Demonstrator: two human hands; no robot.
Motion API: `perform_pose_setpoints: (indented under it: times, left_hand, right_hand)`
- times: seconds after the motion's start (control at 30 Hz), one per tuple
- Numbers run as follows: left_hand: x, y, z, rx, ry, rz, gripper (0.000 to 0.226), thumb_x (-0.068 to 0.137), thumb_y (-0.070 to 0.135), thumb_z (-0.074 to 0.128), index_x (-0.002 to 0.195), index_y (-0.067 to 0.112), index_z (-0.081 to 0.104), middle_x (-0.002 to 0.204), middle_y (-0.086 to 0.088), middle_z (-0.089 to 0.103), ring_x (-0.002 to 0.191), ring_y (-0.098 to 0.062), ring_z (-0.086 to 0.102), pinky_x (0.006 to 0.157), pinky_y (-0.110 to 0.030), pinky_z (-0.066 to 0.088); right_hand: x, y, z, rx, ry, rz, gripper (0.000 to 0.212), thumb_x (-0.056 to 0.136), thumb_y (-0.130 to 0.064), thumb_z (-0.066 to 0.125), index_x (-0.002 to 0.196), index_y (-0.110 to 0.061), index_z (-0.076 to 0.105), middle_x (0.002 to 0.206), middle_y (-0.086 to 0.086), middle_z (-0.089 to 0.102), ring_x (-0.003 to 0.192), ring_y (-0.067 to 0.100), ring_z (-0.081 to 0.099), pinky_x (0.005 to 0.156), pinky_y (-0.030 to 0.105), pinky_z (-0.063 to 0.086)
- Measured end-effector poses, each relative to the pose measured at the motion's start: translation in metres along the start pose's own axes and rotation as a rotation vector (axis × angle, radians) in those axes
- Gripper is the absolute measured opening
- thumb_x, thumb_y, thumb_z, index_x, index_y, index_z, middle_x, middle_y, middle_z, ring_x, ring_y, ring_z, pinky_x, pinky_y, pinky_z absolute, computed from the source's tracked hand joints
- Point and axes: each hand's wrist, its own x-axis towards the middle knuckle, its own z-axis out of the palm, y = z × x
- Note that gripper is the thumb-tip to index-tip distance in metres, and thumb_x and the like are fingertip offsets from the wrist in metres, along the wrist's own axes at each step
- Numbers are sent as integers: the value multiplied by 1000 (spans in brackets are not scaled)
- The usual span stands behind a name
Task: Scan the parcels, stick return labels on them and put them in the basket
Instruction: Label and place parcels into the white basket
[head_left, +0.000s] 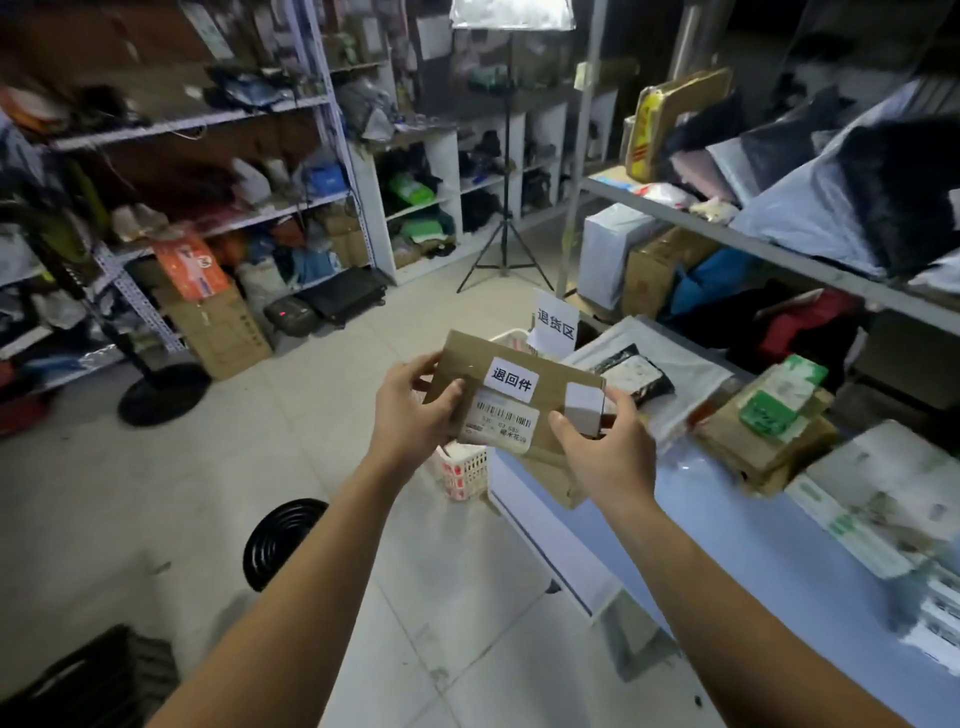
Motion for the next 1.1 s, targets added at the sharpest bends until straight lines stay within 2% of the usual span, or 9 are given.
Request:
perform_pose_setpoints:
  times: [0.2,0.33,0.5,0.63,0.77,0.87,0.97,1.03,1.1]
  left_hand:
    - [56,-80,-63,28,-14,-116,41,83,26,70,124,25,67,111,1,68,94,-14,62,81,-35,55]
    - [112,-133,-75,119,-50,-183,39,84,20,70,122,27,68,113,4,66,94,-10,60,77,-24,48]
    - [214,-185,-69,228,-111,-274,43,83,10,70,125,21,67,113,0,63,91,-8,58,84,-29,49]
    - [285,-223,-55,267,-218,-370,46,84,8,69,129,17,64,118,0,66,100,-15,62,93,-39,53]
    - [348,-260,-32,258,-316,-451,47,83,7,71,128,15,63,111,1,69,102,-18,65,93,-43,54]
    - [395,-293,-10,269,-405,-480,51,80,8,70,129,16,63,116,0,68,106,-17,64,93,-41,54]
    - [448,-333,19,234,-504,-497,54,76,15,70,128,24,63,112,4,67,100,-18,66,85,-36,57]
    - [485,-363,45,210,-581,-479,60,75,14,72,132,25,60,112,0,63,100,-17,65,90,-38,55]
    - [520,-395,78,185,-670,-481,65,75,9,73,136,23,58,116,-3,57,104,-14,62,94,-30,52]
  right_hand:
    - [20,-20,108,-2,-135,88,73,79,-42,78,141,-22,44,118,-5,61,104,15,59,88,31,48]
    - [56,-14,189,-6,-189,228,72,76,-42,76,138,-21,46,125,3,62,114,23,59,97,40,49]
    - [129,-9,281,66,-239,367,75,78,-38,75,141,-19,42,132,5,61,119,25,57,100,40,47]
    - [189,-7,331,45,-264,499,75,78,-38,73,143,-22,37,138,6,54,126,28,51,104,44,45]
    - [248,-2,366,17,-243,601,69,79,-29,71,140,-23,38,130,5,57,116,28,56,96,41,49]
    - [291,7,390,-4,-202,661,66,79,-24,70,139,-22,41,128,6,60,112,29,58,92,38,50]
    - [337,21,418,-24,-143,703,65,80,-23,69,140,-20,44,127,6,64,112,30,60,91,37,50]
    - [371,34,436,-37,-97,738,65,81,-23,70,141,-21,44,128,6,64,115,30,59,94,38,49]
    - [404,53,453,-54,-36,774,65,81,-22,70,141,-22,44,127,6,65,115,30,61,95,38,49]
